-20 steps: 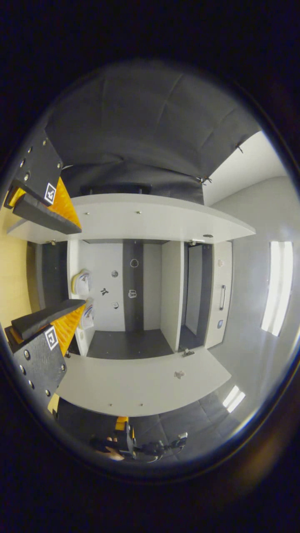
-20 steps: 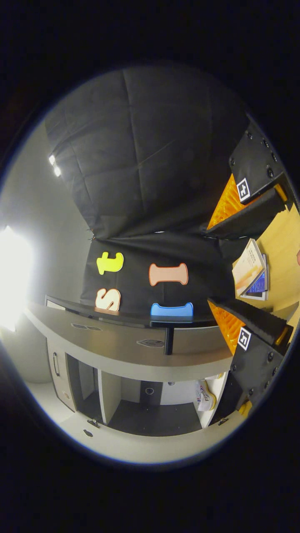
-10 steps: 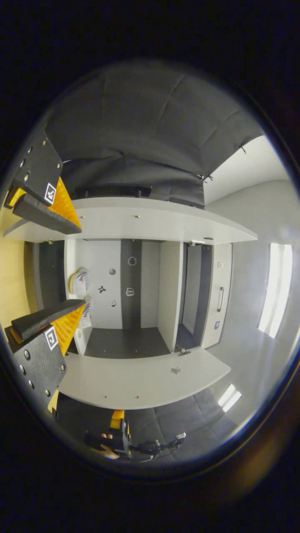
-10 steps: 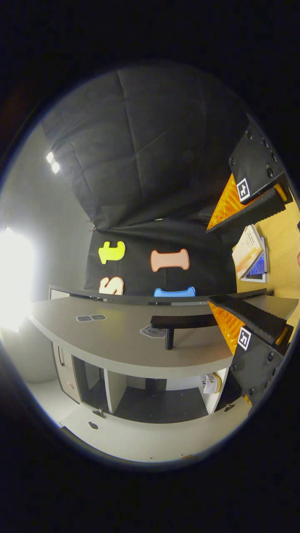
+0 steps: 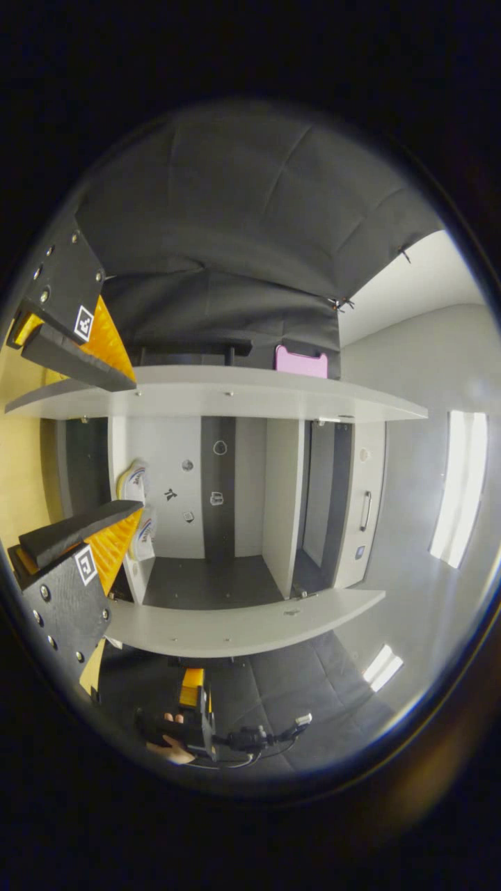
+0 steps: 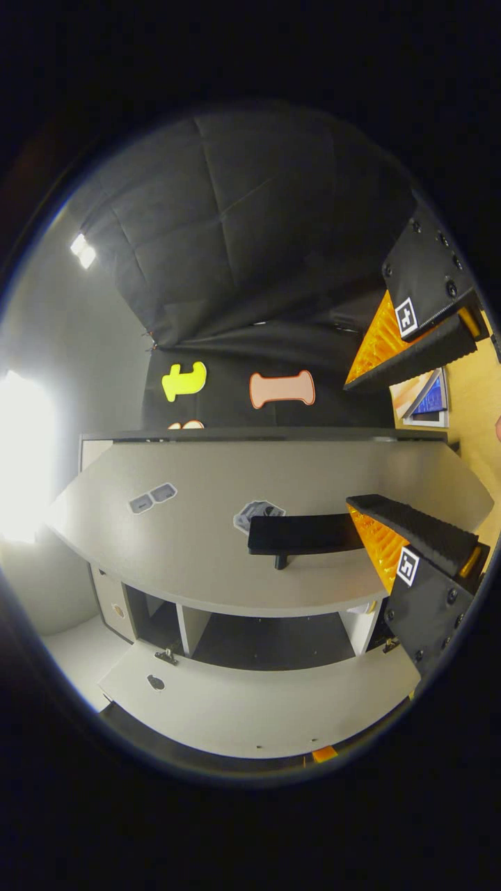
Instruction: Grab one shoe with the right hand and put it into the shoe cabinet, grab the other shoe with the left hand and put it into the shoe cabinet; then close the right door with the right hand and the left door with the left hand.
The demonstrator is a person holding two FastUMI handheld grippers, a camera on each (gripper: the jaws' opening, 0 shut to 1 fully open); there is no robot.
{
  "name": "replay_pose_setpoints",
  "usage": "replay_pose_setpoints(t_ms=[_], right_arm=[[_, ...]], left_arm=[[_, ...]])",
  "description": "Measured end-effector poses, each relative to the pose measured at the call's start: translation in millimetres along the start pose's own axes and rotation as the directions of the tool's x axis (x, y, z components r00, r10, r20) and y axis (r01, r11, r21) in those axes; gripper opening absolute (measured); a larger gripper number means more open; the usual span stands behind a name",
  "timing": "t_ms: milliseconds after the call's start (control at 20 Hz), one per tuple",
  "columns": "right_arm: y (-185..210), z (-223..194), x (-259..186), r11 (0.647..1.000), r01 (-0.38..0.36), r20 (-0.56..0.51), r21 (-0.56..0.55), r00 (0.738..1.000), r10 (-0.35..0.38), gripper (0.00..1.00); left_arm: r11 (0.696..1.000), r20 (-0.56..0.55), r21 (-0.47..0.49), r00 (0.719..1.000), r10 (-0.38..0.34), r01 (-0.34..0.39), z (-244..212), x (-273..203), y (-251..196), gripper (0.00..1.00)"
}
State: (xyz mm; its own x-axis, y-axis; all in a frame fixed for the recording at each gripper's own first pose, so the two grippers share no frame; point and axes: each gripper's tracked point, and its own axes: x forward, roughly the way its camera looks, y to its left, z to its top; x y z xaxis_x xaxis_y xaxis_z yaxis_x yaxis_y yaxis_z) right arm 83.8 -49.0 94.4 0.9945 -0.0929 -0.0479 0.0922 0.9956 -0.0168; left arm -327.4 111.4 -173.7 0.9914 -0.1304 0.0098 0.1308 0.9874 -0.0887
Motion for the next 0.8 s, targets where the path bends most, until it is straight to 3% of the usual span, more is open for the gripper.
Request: replay_pose_setpoints(t_ms=[300, 400, 450, 550, 800], right_arm=[[46, 0, 21, 0.997, -0.07, 0.02, -0.037, 0.997, 0.071, 0.97], [46, -1, 23, 0.997, -0.061, 0.025, -0.038, 0.998, 0.062, 0.97], [46, -1, 21, 0.997, -0.065, 0.026, -0.029, 0.998, 0.065, 0.92], [39, -2, 18, 0.998, -0.057, 0.024, -0.014, 0.998, 0.057, 0.95], [11, -2, 4, 0.999, 0.002, 0.03, -0.032, 1.0, -0.001, 0.94]], left_arm=[[0.992, 0.01, 0.039, 0.993, 0.116, -0.116, 6, -12, 54, 0.87], [0.984, 0.014, 0.062, 0.986, 0.165, -0.166, 10, -17, 76, 0.87], [0.978, 0.016, 0.072, 0.981, 0.193, -0.194, 13, -20, 90, 0.92], [0.968, 0.011, 0.073, 0.971, 0.241, -0.241, 15, -21, 111, 0.89], [0.936, -0.034, 0.07, 0.937, 0.348, -0.345, 5, -4, 165, 0.87]])
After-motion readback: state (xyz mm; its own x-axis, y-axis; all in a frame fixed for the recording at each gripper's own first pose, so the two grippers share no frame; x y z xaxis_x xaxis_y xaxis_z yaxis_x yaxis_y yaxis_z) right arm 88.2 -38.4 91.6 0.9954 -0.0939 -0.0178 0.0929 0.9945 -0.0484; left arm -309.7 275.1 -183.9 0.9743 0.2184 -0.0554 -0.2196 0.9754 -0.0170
